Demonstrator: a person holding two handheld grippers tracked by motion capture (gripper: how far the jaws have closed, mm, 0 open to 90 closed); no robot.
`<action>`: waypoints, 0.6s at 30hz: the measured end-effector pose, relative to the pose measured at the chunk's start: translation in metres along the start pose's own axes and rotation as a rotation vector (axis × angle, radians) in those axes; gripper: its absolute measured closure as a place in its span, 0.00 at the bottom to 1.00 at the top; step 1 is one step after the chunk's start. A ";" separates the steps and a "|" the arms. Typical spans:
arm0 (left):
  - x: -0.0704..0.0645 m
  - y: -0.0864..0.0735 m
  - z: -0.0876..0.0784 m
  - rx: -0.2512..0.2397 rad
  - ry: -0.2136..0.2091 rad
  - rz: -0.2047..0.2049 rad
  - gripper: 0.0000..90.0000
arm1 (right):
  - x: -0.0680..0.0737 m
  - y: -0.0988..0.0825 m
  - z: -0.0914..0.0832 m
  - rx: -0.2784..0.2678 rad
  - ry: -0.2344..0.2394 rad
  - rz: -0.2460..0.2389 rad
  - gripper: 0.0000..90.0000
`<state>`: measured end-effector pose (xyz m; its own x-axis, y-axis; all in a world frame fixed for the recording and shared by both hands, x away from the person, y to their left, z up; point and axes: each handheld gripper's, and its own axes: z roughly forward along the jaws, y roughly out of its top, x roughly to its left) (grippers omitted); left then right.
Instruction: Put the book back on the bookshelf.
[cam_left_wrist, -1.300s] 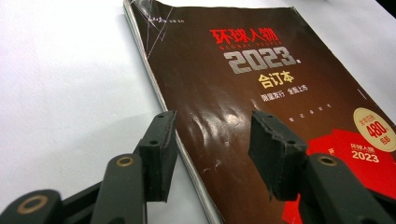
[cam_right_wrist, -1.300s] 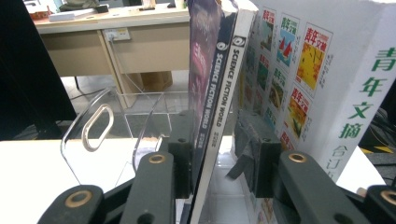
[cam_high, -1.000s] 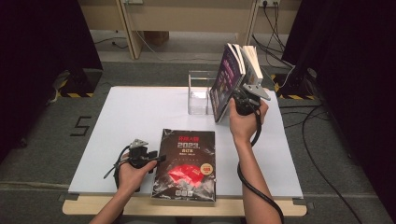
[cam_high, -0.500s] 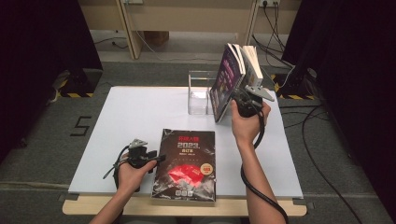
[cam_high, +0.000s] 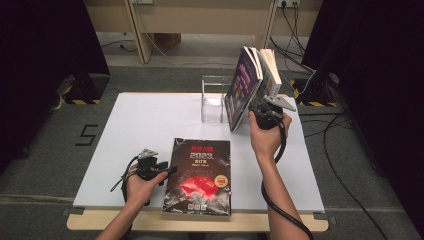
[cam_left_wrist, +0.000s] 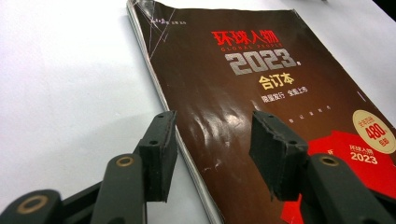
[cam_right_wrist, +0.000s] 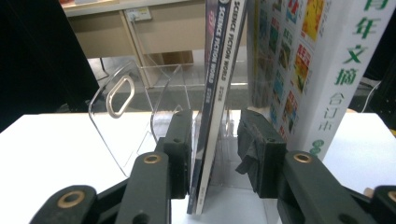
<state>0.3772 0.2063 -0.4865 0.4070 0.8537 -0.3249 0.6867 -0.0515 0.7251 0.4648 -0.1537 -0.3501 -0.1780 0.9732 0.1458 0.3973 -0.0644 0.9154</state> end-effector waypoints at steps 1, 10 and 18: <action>0.000 0.000 0.000 0.000 0.000 0.000 0.56 | 0.000 -0.001 -0.001 0.005 -0.003 0.000 0.73; 0.001 0.001 -0.001 -0.010 0.003 -0.004 0.58 | -0.003 -0.010 -0.003 0.049 0.018 0.009 0.73; 0.001 0.003 -0.002 -0.009 0.002 -0.006 0.62 | -0.003 -0.024 -0.004 0.121 0.052 0.017 0.73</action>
<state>0.3782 0.2084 -0.4839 0.4014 0.8551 -0.3281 0.6841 -0.0417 0.7282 0.4521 -0.1562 -0.3708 -0.2154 0.9591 0.1835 0.5061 -0.0511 0.8610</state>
